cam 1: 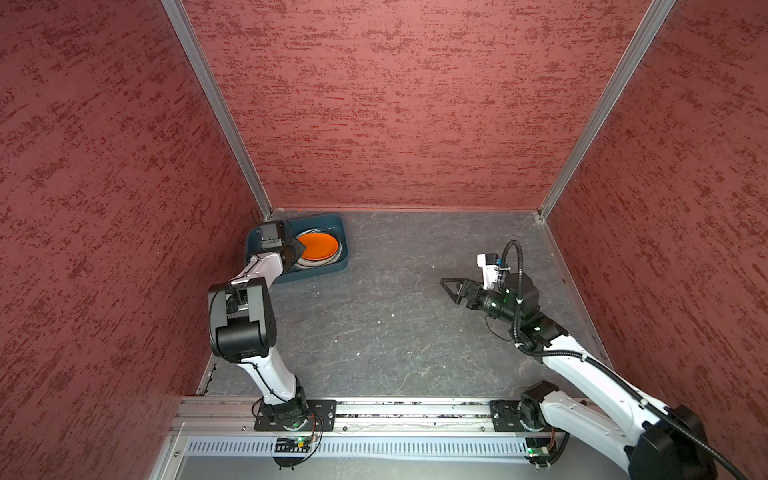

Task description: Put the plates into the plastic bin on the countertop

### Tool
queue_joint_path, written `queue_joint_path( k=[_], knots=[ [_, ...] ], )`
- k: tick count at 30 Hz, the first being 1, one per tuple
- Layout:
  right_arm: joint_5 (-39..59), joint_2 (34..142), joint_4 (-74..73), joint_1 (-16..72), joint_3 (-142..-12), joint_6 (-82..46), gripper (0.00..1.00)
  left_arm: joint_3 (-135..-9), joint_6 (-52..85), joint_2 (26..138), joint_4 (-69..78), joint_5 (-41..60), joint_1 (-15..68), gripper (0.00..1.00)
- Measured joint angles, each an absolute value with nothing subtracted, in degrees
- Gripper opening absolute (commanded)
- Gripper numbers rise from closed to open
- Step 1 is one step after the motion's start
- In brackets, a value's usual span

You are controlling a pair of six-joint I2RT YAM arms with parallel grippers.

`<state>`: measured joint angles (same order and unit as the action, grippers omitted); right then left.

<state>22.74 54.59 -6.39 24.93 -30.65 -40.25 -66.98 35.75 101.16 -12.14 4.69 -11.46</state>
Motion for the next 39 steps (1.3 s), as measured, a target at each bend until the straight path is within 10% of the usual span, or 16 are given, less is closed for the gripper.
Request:
queue_joint_path(
  k=[14,30,39],
  knots=[
    [18.28,54.57,-3.36,24.8,-30.68,-40.03,0.99,-66.59,33.67,99.94,-11.92,3.33,-10.22,0.99],
    [-5.19,50.61,0.89,24.16,-30.68,-37.36,0.99,-25.47,25.93,53.78,7.44,-10.52,-5.21,0.99],
    [-24.62,48.49,-8.19,24.03,-23.51,-28.84,0.99,-13.61,13.39,64.12,31.05,-14.59,-5.02,1.0]
  ],
)
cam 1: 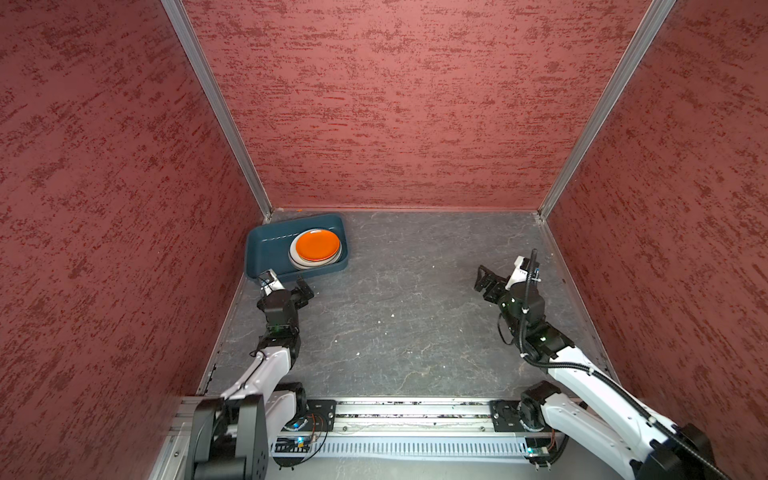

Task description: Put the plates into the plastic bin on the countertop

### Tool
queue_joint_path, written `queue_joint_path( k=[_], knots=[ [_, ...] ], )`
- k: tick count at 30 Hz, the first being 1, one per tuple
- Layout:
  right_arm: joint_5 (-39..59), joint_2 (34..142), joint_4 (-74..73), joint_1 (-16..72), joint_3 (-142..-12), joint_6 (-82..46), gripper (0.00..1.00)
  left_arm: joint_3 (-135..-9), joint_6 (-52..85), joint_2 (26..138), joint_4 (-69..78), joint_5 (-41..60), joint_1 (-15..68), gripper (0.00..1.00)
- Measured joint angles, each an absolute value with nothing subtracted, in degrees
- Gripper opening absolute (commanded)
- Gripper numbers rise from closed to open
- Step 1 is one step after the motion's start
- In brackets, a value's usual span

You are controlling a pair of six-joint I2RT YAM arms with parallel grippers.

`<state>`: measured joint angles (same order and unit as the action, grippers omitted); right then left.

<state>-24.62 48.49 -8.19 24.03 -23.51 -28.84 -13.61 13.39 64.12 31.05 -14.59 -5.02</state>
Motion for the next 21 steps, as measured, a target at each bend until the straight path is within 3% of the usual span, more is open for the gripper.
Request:
queue_joint_path(
  k=[9,21],
  knots=[
    [-44.27,51.24,-32.88,22.26,-9.15,-13.96,0.99,-15.51,8.97,78.94,48.45,-14.66,-3.53,0.99],
    [-47.4,67.75,-56.18,7.42,-5.54,-7.25,0.99,-15.99,1.04,83.74,56.66,-16.95,4.89,0.99]
  ],
)
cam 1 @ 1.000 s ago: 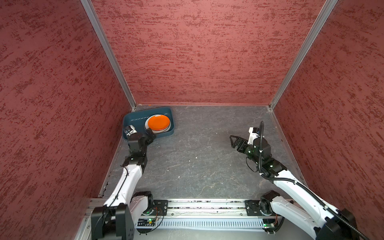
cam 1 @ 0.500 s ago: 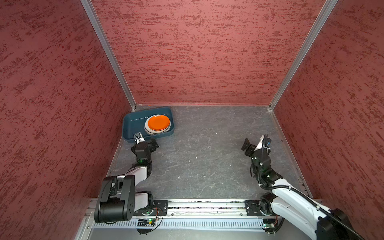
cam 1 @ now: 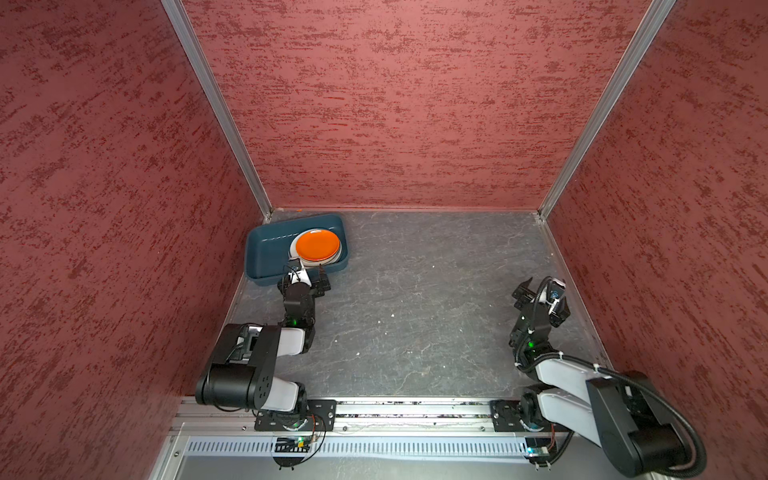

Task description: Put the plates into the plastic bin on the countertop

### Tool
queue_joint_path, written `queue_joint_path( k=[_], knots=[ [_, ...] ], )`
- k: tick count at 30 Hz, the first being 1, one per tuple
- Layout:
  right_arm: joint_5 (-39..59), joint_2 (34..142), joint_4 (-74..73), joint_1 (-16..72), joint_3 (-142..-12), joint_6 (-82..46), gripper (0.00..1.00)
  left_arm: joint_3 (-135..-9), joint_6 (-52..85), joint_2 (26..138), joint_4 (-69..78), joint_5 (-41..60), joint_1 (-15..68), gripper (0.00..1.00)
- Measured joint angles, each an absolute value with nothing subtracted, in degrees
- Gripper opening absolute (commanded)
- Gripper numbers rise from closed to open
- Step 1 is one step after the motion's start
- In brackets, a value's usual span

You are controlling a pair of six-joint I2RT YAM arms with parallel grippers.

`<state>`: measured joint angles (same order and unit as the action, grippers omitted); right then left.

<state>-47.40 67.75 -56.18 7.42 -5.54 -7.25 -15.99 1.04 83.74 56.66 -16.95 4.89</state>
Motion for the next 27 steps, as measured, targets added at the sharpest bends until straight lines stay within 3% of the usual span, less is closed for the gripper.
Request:
queue_joint_path(
  k=[6,10,20,27],
  knots=[
    [-42.57,77.97,-66.5,1.56,-5.85,-9.85,0.99,-14.17,-1.19,84.55,61.91,-15.57,5.15,0.99],
    [-37.52,79.79,-65.69,0.19,-8.32,-10.15,0.99,-13.39,-2.11,88.42,66.87,-13.89,4.78,0.99],
    [-19.29,86.35,-62.46,-0.38,-17.54,-5.74,0.99,-19.9,-0.64,88.71,57.91,-10.24,1.04,0.99],
    [-15.16,88.66,-63.77,-1.34,-15.79,-5.23,0.99,-20.29,0.8,88.49,54.59,-7.6,-0.91,0.99]
  ],
)
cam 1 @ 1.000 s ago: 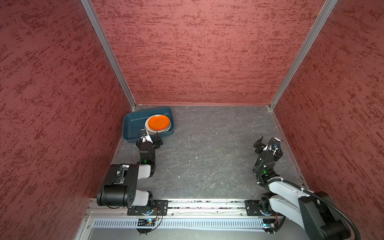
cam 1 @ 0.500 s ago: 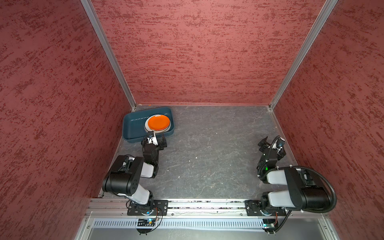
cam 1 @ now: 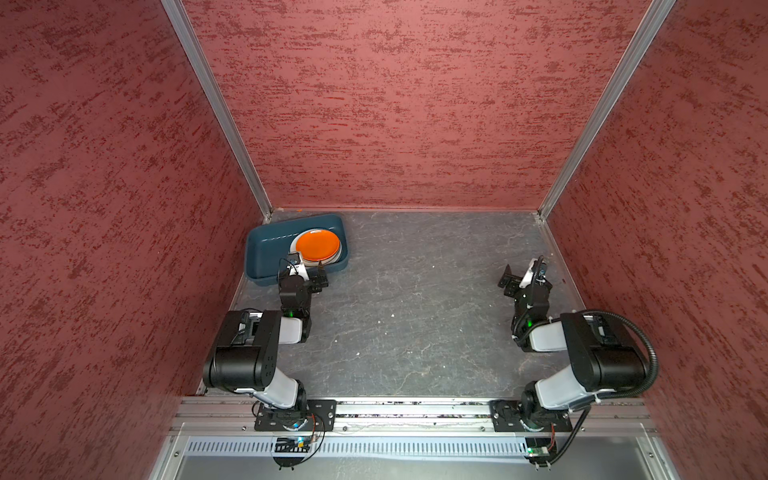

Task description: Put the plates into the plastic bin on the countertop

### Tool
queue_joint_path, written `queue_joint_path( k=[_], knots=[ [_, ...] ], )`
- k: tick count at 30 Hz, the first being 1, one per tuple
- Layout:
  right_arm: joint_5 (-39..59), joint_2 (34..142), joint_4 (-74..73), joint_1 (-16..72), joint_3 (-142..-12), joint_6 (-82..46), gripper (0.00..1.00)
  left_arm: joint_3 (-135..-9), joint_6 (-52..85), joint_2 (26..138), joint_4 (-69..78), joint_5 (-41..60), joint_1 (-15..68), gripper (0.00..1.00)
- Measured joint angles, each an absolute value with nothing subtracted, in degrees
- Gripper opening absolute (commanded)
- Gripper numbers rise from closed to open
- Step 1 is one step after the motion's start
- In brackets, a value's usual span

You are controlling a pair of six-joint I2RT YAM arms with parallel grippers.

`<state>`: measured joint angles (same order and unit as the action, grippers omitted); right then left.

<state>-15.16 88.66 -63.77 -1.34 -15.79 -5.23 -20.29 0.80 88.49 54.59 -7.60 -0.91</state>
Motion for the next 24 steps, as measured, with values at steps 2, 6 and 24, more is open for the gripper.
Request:
queue_joint_path(
  k=[2,6,24],
  knots=[
    [-14.68,88.66,-64.23,-1.34,-15.79,-5.1,0.99,-20.29,0.82,88.49,54.22,-7.33,-0.91,0.99],
    [-14.24,88.66,-64.53,-1.34,-15.79,-5.06,0.99,-20.29,0.84,88.49,53.82,-7.29,-0.91,0.99],
    [-14.06,88.66,-64.88,-1.34,-15.79,-5.06,0.99,-20.29,0.54,88.49,53.98,-8.16,1.34,0.99]
  ],
)
